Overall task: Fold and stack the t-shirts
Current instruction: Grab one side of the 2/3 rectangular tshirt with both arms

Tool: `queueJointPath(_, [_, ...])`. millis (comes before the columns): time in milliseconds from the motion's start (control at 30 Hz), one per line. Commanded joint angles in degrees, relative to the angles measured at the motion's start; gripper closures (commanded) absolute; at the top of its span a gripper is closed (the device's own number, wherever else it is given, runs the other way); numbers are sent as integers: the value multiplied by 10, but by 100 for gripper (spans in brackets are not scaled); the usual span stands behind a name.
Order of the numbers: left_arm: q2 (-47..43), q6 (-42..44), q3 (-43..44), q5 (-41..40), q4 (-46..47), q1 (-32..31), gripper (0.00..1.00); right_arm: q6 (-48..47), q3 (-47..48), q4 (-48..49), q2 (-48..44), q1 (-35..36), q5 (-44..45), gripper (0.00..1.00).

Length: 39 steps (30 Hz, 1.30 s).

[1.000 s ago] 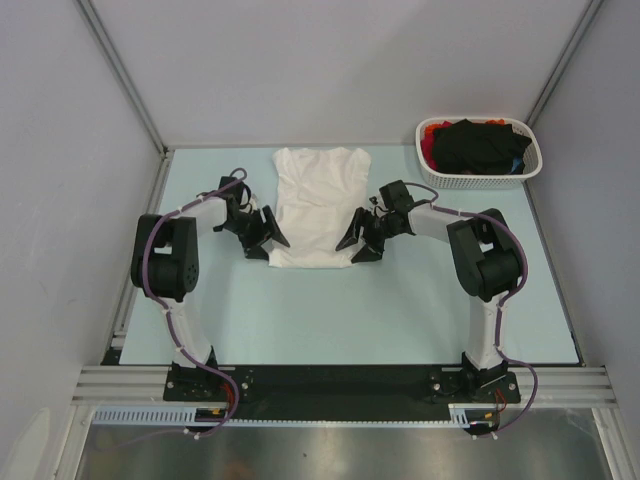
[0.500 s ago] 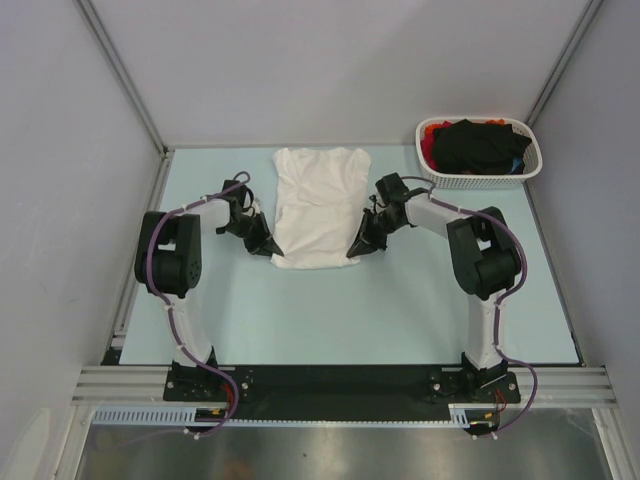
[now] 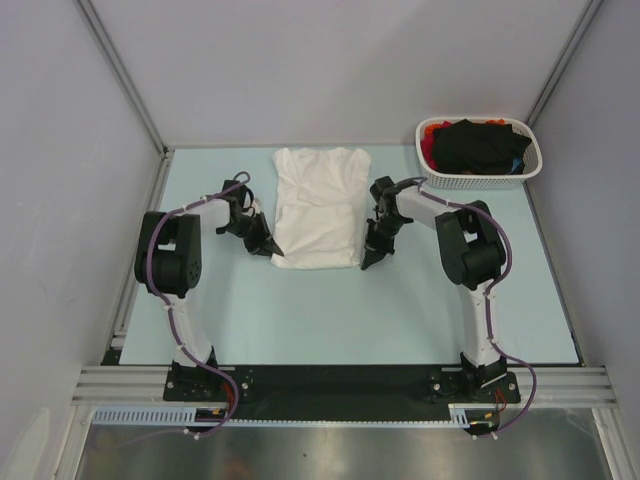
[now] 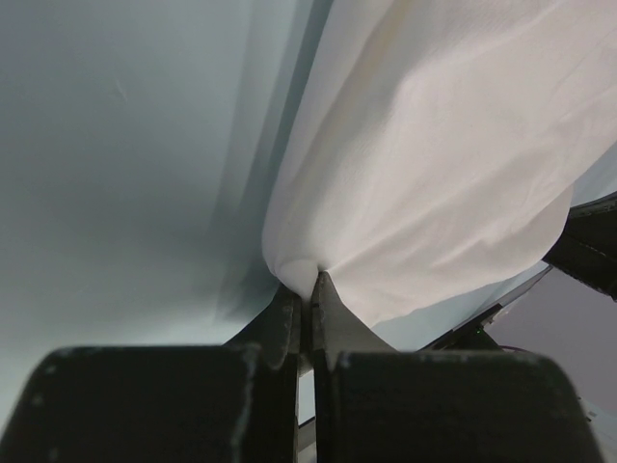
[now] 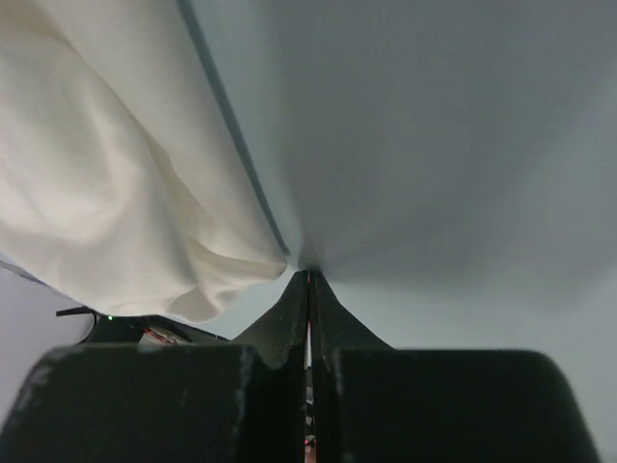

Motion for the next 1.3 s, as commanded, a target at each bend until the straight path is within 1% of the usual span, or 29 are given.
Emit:
queueJointPath(0, [14,21,-3,-24,-26,-9,100,-11,-4,-24,-9,4,18,100])
queueJointPath(33, [14,21,-3,-25,-27,-9,100,-11,-4,-17,-14,4,15,99])
queueJointPath(67, [15,22,-3,-25,-27,-9,100,-10,-5,-13,-32,5,17,93])
queueJointPath(100, [16,22,-3,-25,-28,-9,100,-10,-5,-11,-40,5,21,79])
queueJointPath(167, [16,22,-3,-25,-29,-9,100,-8,-5,-5,-56,4,30,63])
queueJointPath(200, [17,22,-2,-26,-29,-9,100,-8,-5,-5,-65,4,29,47])
queueJointPath(267, [18,23,-1,-27,-29,-9,100,-8,-13,-3,-70,3,19,28])
queueJointPath(300, [19,22,-1,-27,-30,-9,100,-7,-19,-2,-73,2,12,17])
queueJointPath(400, [22,23,2,-28,-33,-9,100,4,-56,23,-87,-3,-15,5])
queueJointPath(467, [21,24,5,-29,-36,-9,100,14,-97,61,-98,-6,-37,2])
queueJointPath(533, [22,24,6,-29,-36,-9,100,37,-132,118,-114,-16,-62,2])
queueJointPath(567, [22,24,6,-31,-37,-9,100,47,-169,145,-119,-20,-74,2])
queueJointPath(600, [22,25,7,-29,-37,-9,100,61,-192,177,-124,-25,-89,3])
queueJointPath(633, [22,25,6,-29,-36,-9,100,85,-208,235,-129,-34,-114,3])
queueJointPath(700, [24,26,7,-30,-37,-9,100,106,-243,298,-129,-40,-141,4])
queueJointPath(900, [24,29,7,-35,-42,-10,100,153,-266,391,-115,-45,-155,5])
queueJointPath(1133, [20,29,12,-37,-45,-10,100,163,-238,407,-71,-44,-165,6])
queueJointPath(1233, [18,29,14,-38,-48,-10,100,166,-218,397,-56,-42,-170,14])
queueJointPath(1267, [18,29,15,-37,-49,-10,100,164,-214,391,-55,-40,-167,22])
